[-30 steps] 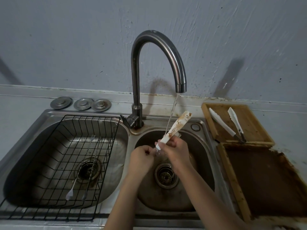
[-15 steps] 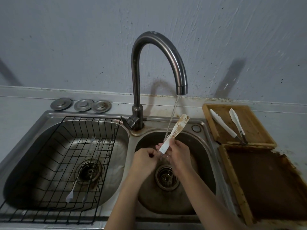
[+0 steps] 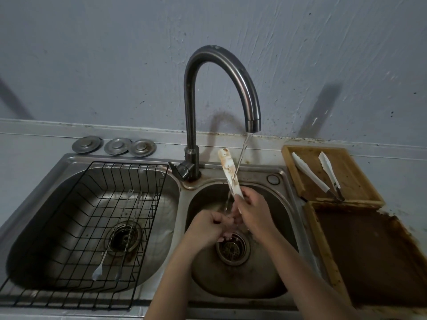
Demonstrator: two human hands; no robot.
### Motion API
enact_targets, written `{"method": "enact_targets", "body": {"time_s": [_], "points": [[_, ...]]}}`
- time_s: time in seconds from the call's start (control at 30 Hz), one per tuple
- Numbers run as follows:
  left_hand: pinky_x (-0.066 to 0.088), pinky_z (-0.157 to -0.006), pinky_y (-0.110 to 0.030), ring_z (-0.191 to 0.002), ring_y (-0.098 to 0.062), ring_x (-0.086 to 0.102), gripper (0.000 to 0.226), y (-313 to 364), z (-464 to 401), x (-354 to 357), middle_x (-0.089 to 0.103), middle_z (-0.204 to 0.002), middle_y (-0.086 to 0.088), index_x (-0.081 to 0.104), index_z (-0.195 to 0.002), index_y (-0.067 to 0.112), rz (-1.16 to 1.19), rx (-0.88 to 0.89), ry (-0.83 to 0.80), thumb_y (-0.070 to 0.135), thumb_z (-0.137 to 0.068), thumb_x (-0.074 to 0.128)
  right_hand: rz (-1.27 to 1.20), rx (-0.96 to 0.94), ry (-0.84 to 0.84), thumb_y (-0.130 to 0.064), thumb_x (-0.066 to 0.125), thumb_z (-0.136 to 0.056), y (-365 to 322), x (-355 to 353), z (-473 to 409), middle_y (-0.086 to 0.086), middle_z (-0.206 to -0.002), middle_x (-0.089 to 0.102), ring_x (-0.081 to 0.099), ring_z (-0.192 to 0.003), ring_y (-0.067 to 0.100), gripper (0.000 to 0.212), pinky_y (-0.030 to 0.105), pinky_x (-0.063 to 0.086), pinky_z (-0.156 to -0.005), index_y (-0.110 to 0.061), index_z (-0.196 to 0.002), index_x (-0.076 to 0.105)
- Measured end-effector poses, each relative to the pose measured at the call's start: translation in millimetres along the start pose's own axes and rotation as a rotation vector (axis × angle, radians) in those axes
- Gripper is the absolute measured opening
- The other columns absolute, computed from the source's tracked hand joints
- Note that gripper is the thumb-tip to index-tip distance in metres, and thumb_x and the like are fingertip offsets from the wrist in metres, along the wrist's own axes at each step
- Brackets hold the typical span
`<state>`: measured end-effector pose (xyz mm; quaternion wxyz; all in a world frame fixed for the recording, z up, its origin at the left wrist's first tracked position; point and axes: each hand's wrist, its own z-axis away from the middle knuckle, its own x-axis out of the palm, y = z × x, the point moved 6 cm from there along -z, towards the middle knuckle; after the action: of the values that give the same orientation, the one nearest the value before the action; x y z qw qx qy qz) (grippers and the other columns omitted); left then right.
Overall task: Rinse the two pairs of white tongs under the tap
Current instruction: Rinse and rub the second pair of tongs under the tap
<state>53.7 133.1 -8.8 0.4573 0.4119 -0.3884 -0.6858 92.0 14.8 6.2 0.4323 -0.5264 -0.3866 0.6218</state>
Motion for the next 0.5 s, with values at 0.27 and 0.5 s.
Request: {"method": "enact_targets", "body": {"time_s": [0.27, 0.5], "points": [[0.053, -0.077, -0.024, -0.081, -0.015, 0.063, 0.015, -2.7, -21.6, 2.4, 0.069, -0.085, -0.008, 0.065, -0.101, 0.005, 0.751, -0.078, 0.096, 0.004, -0.089, 0.057, 0.548, -0.125, -0.201, -0.021, 0.049, -0.093, -24.2, -17.1, -9.1, -0.006, -0.059, 0.059, 0.05, -0.042, -0.001, 0.022, 0.013, 0.037, -0.043, -0.017, -0.107, 0.066], [0.055, -0.085, -0.032, -0.091, -0.022, 0.069, 0.023, -12.9, -19.3, 36.8, 0.07, -0.106, -0.018, 0.062, -0.109, -0.002, 1.092, -0.224, 0.15, 0.008, -0.089, 0.058, 0.721, -0.156, -0.206, -0.023, 0.046, -0.095, -14.1, -11.9, -5.4, 0.0, -0.08, 0.064, 0.057, -0.068, 0.008, 0.023, 0.021, 0.04, -0.057, -0.017, -0.095, 0.068]]}}
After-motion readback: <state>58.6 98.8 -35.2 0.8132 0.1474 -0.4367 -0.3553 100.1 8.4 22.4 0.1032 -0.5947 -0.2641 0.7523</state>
